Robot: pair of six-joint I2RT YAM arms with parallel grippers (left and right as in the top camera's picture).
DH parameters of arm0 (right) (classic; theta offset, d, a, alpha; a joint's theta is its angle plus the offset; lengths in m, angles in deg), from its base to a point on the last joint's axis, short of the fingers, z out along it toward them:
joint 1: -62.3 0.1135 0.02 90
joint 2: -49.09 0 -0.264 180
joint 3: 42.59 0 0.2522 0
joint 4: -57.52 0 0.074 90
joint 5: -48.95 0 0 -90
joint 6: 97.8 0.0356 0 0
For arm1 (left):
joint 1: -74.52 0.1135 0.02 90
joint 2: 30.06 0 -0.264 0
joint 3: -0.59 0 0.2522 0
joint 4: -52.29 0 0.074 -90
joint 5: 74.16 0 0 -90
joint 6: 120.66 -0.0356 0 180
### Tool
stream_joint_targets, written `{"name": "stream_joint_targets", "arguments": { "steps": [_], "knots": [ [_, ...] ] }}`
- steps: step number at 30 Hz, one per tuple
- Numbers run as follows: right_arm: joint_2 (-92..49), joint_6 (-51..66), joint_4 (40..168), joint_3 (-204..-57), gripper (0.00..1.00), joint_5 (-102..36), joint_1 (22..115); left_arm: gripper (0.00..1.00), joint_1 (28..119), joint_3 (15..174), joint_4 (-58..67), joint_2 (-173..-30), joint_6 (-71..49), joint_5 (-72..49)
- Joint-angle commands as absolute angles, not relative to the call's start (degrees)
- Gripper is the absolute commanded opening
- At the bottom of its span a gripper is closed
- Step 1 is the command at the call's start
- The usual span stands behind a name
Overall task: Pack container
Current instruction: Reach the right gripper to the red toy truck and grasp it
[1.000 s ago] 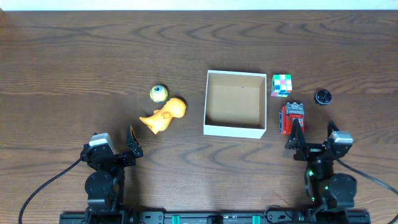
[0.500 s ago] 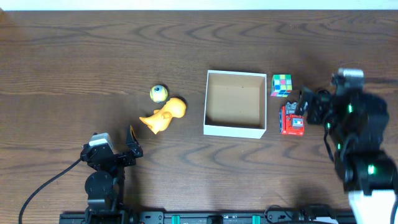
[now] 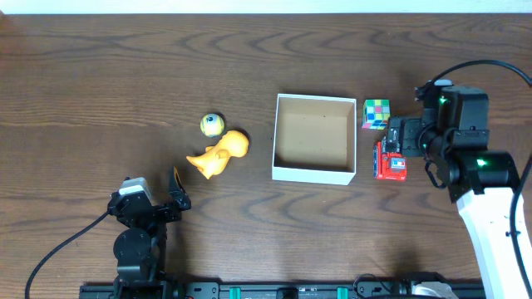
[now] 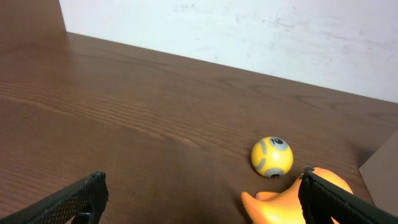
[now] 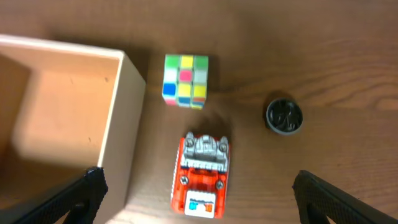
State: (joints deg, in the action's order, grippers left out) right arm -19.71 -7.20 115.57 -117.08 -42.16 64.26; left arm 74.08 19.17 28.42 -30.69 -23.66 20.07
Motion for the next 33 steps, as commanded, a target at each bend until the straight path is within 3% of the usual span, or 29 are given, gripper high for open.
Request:
{"name": "stream_joint_targets", "arguments": {
  "steps": [1,11,27,33],
  "knots": [
    [-22.4,-11.2,116.6,-118.1,0.99,-42.8,64.5,0.98,73.9,17.5,28.0,-30.3,-24.6,19.5],
    [-33.8,-11.7,117.8,-118.1,0.99,-46.0,64.5,0.98,73.9,17.5,28.0,-30.3,-24.6,19.5],
    [-49.6,-12.8,116.8,-118.1,0.91,-46.0,64.5,0.98,73.9,17.5,28.0,-30.3,-24.6,19.5],
    [-52.1,-12.8,116.0,-118.1,0.74,-46.0,64.3,0.98,73.9,17.5,28.0,-30.3,-24.6,19.5]
  ]
}}
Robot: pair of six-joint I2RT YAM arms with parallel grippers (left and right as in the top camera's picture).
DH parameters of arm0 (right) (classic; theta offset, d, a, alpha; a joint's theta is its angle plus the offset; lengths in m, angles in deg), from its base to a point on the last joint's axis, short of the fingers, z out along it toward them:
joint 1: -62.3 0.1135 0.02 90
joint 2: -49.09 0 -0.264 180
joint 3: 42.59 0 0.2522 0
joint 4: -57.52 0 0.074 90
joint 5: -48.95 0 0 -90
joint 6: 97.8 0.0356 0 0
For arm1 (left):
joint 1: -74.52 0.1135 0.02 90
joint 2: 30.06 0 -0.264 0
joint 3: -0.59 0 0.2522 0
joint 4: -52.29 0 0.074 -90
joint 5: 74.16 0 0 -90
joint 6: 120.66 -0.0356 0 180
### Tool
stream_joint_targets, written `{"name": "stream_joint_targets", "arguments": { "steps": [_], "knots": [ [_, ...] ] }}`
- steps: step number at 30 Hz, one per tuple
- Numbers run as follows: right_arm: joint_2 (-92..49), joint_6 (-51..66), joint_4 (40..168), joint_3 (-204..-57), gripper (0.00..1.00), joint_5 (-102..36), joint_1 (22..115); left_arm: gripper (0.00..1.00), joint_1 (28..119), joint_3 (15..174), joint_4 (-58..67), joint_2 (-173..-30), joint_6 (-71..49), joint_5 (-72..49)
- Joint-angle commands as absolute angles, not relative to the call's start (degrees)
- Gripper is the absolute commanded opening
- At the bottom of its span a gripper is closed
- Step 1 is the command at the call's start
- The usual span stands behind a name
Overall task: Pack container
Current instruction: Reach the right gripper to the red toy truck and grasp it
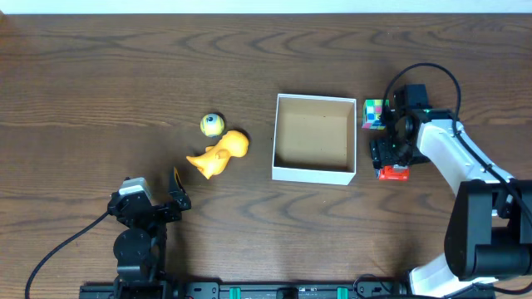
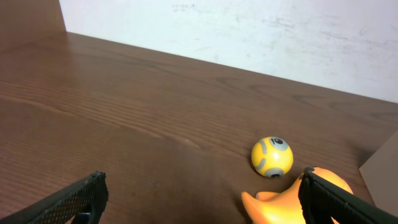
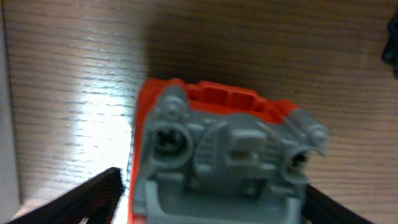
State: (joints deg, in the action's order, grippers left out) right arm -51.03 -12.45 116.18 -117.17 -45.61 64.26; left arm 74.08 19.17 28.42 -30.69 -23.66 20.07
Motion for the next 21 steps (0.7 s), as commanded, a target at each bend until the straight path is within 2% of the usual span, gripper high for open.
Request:
{"name": "stream_joint_targets", "arguments": {
  "steps": [1,4,7,10,21],
  "knots": [
    [-52.4,-12.8,115.9,-118.1,0.72,-46.0,64.3,0.98,73.9,17.5,28.0,-30.3,-24.6,19.5],
    [-52.8,-12.1,115.8,-118.1,0.67,-46.0,64.3,0.98,73.9,17.5,28.0,-30.3,-24.6,19.5],
    [-52.7,-12.1,115.8,-118.2,0.53,-46.0,64.3,0.98,73.9,17.5,28.0,-30.3,-24.6,19.5],
    [-52.2,-12.1,115.9,-118.5,0.45,-46.0,64.3,0.98,73.9,17.5,28.0,-30.3,-24.6,19.5],
    [-43.5,-12.1,118.5,-122.2,0.39,-46.0,64.4,0.98,73.9,17.5,28.0,-30.3,-24.6,19.5]
  ]
}}
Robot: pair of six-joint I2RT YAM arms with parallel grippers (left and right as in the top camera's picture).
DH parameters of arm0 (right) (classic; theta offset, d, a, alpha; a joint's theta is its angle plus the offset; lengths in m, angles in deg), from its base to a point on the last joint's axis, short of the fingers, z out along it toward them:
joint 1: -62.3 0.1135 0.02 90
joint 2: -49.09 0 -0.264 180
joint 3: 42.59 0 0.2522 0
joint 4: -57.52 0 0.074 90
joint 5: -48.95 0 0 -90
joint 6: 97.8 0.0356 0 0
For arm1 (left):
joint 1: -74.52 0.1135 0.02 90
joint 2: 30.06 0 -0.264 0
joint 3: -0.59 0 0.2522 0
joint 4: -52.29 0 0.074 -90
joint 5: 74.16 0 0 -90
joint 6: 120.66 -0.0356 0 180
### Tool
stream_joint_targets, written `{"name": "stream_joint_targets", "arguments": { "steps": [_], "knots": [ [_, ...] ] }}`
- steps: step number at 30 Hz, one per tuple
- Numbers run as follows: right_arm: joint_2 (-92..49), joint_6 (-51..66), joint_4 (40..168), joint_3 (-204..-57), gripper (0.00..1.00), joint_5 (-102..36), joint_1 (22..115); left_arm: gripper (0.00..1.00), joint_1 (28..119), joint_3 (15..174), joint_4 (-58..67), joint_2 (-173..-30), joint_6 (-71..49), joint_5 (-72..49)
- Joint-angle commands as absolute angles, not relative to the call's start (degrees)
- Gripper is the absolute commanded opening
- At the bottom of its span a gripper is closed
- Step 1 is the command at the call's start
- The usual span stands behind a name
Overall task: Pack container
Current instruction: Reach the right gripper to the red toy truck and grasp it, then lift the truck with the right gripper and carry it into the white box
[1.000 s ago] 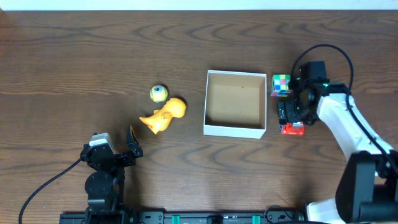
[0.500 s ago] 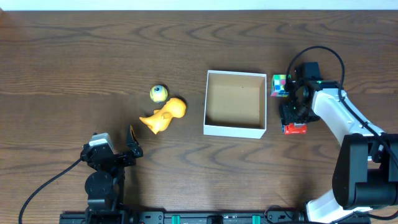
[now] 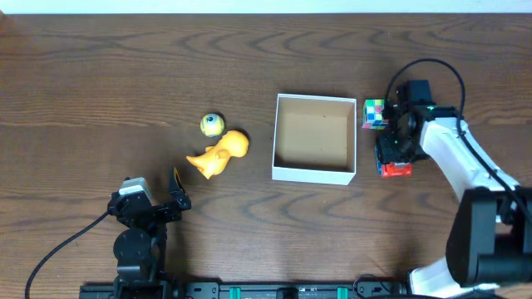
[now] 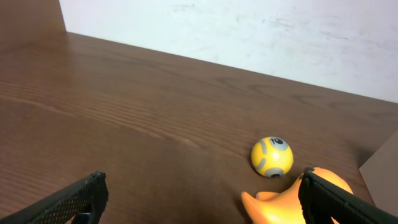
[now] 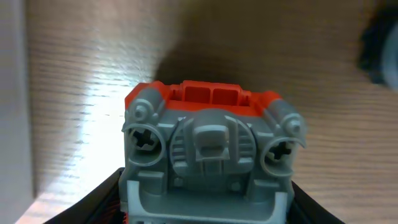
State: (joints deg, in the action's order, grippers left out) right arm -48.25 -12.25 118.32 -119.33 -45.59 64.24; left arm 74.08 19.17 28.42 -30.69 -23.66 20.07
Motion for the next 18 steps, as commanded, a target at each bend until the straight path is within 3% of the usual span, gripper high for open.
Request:
{"name": "stream_joint_targets", "arguments": {
  "steps": [1,8,18],
  "knots": [
    [-42.2,-12.1,118.8,-122.4,0.38,-46.0,64.4,0.98,73.9,17.5,28.0,-30.3,-24.6,19.5],
    [-32.6,-7.9,120.4,-123.1,0.33,-45.7,65.5,0.98,73.9,17.5,28.0,-30.3,-24.6,19.5],
    [-24.3,4.8,119.7,-123.1,0.34,-45.1,73.3,0.98,73.9,17.5,28.0,-30.3,-24.6,19.5]
  ]
}}
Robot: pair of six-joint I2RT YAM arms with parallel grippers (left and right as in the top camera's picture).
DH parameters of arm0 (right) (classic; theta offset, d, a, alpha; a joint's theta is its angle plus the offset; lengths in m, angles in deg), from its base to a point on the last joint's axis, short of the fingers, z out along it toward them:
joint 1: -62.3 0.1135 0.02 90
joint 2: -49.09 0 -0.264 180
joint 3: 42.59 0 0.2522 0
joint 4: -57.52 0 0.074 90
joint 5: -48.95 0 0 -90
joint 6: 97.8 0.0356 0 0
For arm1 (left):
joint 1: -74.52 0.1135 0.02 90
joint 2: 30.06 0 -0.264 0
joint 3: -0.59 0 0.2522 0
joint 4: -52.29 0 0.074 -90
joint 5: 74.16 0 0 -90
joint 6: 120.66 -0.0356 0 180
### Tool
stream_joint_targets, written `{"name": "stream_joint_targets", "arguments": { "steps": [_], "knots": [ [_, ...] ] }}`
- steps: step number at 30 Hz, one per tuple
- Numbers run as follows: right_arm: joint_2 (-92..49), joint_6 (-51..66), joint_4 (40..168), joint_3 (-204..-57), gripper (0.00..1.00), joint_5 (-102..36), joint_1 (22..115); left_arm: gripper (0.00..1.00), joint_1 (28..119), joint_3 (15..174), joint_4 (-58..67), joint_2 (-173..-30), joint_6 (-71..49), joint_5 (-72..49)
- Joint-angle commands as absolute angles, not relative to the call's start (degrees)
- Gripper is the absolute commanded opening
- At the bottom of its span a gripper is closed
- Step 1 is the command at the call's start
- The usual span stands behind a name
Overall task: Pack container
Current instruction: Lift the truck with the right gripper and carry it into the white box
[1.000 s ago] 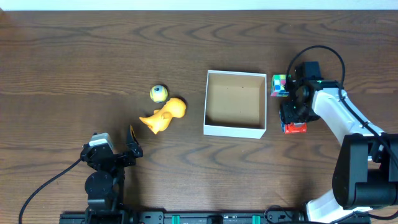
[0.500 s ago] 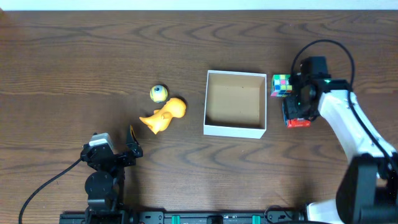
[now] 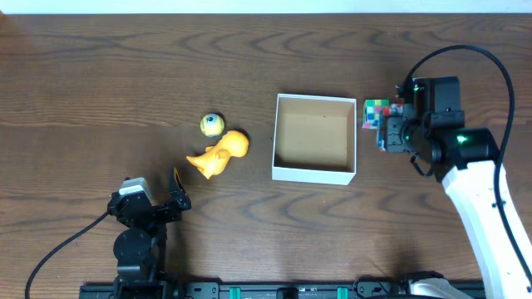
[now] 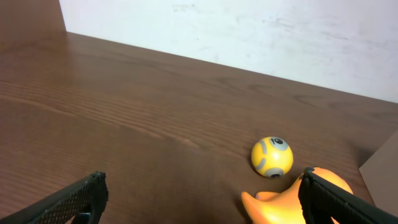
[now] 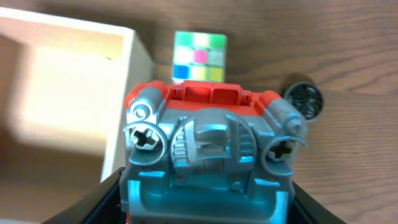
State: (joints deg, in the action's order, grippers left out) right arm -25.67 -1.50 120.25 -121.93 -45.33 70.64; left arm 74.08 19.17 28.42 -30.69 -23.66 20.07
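A white open-topped box (image 3: 315, 169) stands mid-table, with nothing inside it; it also shows at the left of the right wrist view (image 5: 118, 93). My right gripper (image 5: 208, 208) is shut on a red and grey toy car (image 5: 208, 134), held in the air just right of the box, near the box's right wall in the overhead view (image 3: 389, 134). A multicoloured cube (image 3: 376, 112) lies on the table beside it. Left of the box lie a yellow ball (image 3: 213, 124) and an orange toy (image 3: 220, 154). My left gripper (image 4: 202, 205) rests open, well short of them.
A small black wheel (image 5: 305, 97) lies on the table right of the cube (image 5: 200, 56). The left arm's base (image 3: 140, 224) sits at the front left edge. A white wall runs behind the table's far edge (image 4: 249, 31).
My right gripper, shut on the toy car, has come up off the table; the box, cube and wheel now show below it. The left arm has not moved.
My right gripper hung open high over the car, cube and wheel. Then it was down at the car with a finger on each side, then closed against it on the table. Now the car hangs in the air beside the box. The left gripper stayed still throughout.
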Motion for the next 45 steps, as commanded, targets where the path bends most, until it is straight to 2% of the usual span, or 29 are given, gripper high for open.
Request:
{"name": "stream_joint_targets", "arguments": {
  "steps": [1,9,18,29,45],
  "knots": [
    [-24.3,6.0,119.3,-123.1,0.34,-45.1,74.4,0.98,73.9,17.5,28.0,-30.3,-24.6,19.5],
    [-25.5,13.0,113.9,-123.1,0.31,-45.4,83.8,0.98,73.9,17.5,28.0,-30.3,-24.6,19.5],
    [-31.8,18.0,109.8,-123.1,0.33,-47.3,89.4,0.98,73.9,17.5,28.0,-30.3,-24.6,19.5],
    [-40.7,19.3,108.2,-123.1,0.34,-47.4,90.3,0.98,73.9,17.5,28.0,-30.3,-24.6,19.5],
    [-44.6,15.7,111.3,-123.1,0.35,-51.6,90.3,0.98,73.9,17.5,28.0,-30.3,-24.6,19.5]
  ]
}}
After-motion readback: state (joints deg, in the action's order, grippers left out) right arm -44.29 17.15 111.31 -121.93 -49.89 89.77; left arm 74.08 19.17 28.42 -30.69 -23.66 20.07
